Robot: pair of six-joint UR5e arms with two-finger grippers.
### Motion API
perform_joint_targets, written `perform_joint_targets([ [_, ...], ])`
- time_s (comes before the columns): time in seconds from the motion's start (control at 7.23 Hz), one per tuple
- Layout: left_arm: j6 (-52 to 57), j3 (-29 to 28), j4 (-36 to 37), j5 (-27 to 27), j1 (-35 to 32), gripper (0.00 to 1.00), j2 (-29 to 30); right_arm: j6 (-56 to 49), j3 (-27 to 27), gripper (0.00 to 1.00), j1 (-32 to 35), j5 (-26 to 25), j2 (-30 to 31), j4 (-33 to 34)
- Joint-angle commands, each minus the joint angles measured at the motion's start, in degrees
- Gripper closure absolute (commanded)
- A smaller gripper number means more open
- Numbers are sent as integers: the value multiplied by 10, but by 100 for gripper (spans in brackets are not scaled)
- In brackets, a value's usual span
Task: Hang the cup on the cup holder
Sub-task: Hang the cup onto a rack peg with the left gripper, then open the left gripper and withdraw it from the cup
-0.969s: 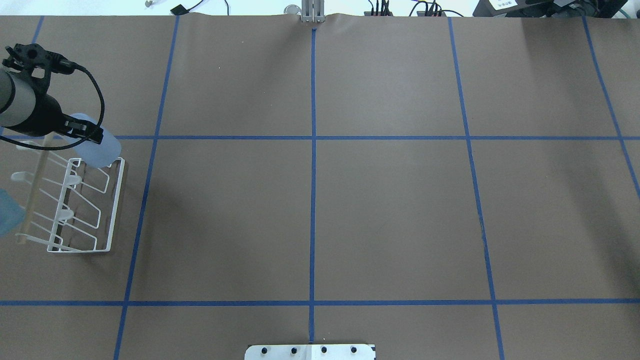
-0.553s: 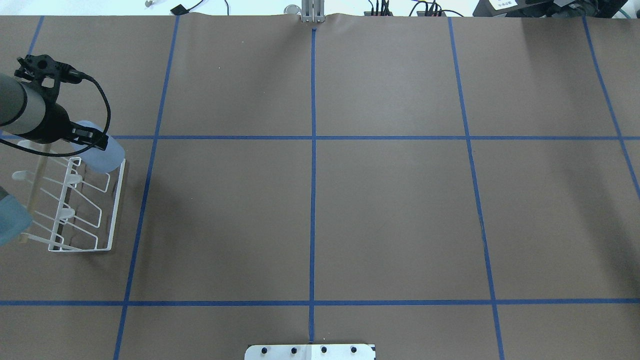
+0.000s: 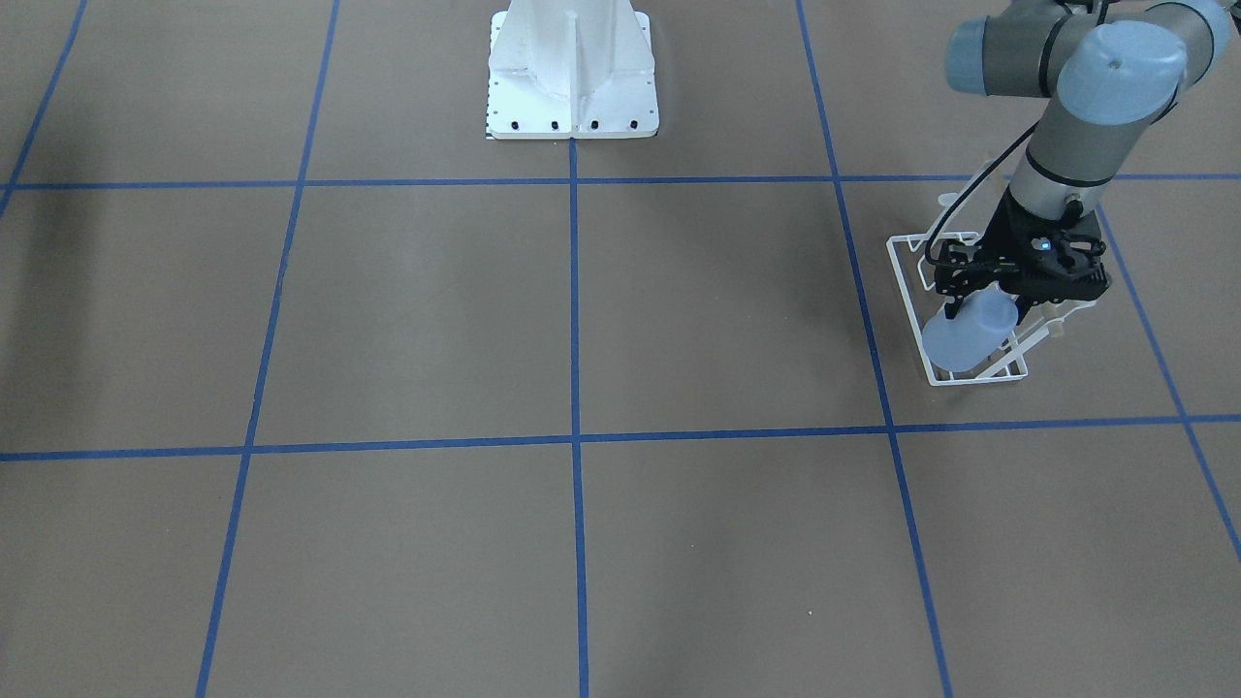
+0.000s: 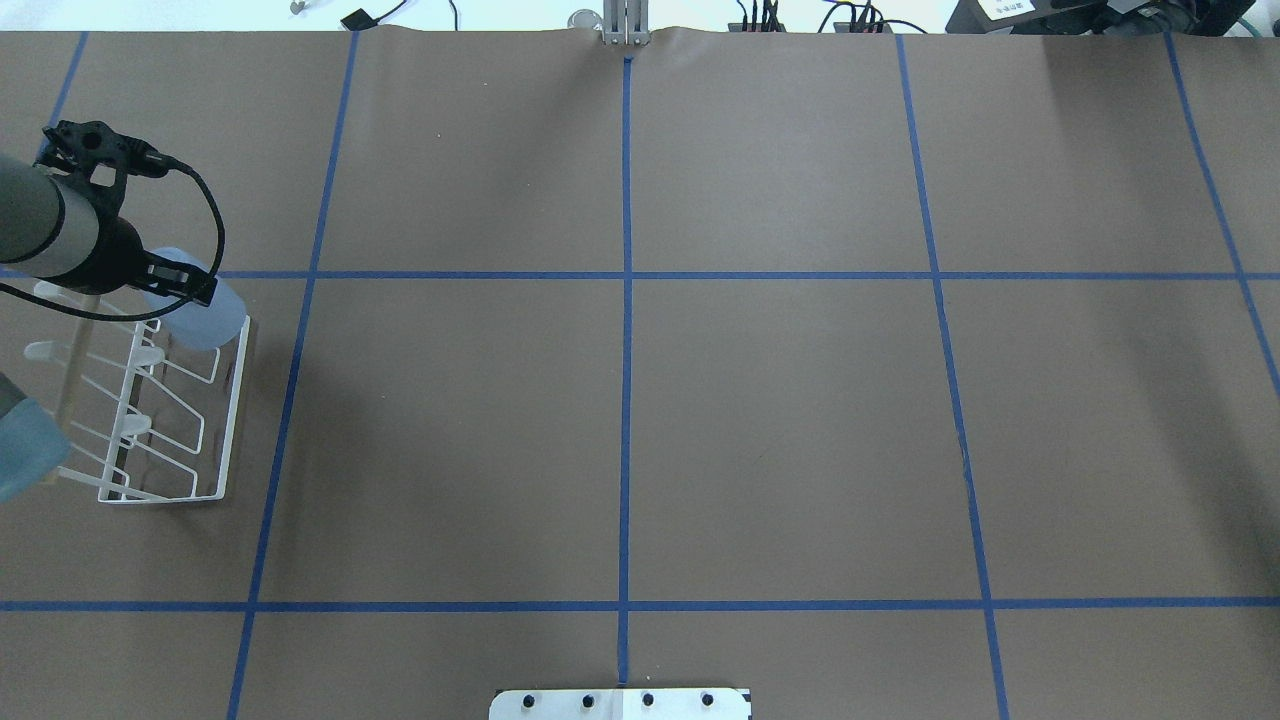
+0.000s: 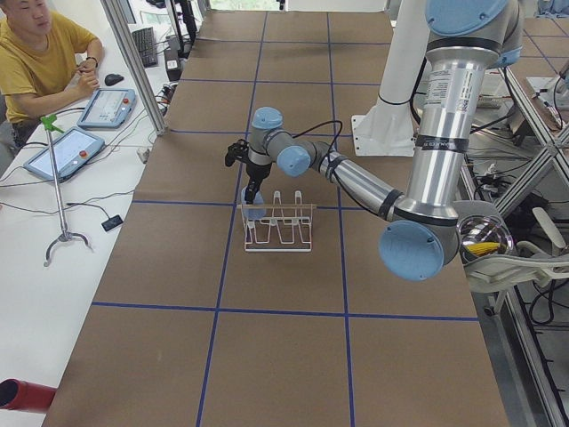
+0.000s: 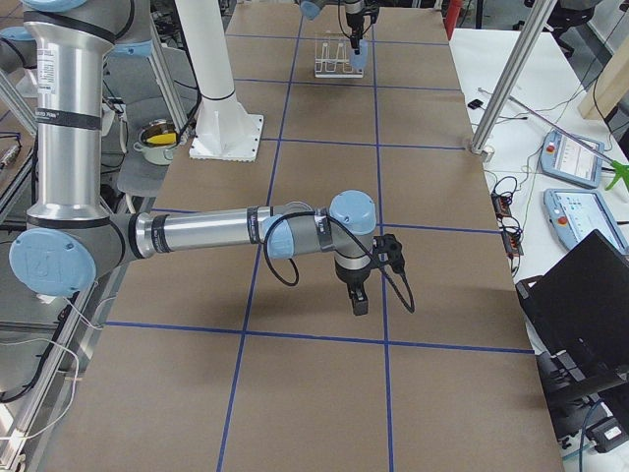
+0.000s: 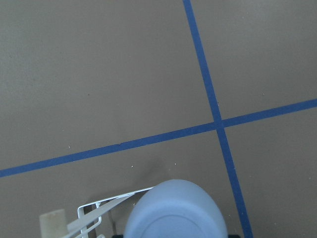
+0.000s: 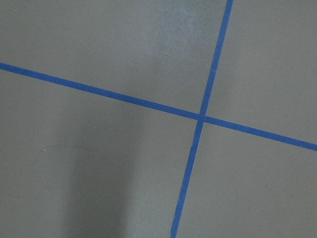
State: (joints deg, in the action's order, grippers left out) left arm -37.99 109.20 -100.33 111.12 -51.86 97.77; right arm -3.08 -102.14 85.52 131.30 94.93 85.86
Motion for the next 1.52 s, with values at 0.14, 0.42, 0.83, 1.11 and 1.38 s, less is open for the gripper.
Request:
perform_joint_targets([
  [0.14,-1,7,-12,8,-1,2,2,0,6,0,0,-4,-1,1],
  [0.42,26,49,35,46,-44,2,0,1,5,0,0,-6,0,1],
  [0.83,250,60,121,84,-184,2,-35,0,8,0,1,-25,10,1],
  [1.11,383,-5,121,158,-302,2,-58,1,9,0,2,-27,10,1],
  [1.38,502,-84,121,186,-380,2,-71,14,12,0,8,-21,10,6],
])
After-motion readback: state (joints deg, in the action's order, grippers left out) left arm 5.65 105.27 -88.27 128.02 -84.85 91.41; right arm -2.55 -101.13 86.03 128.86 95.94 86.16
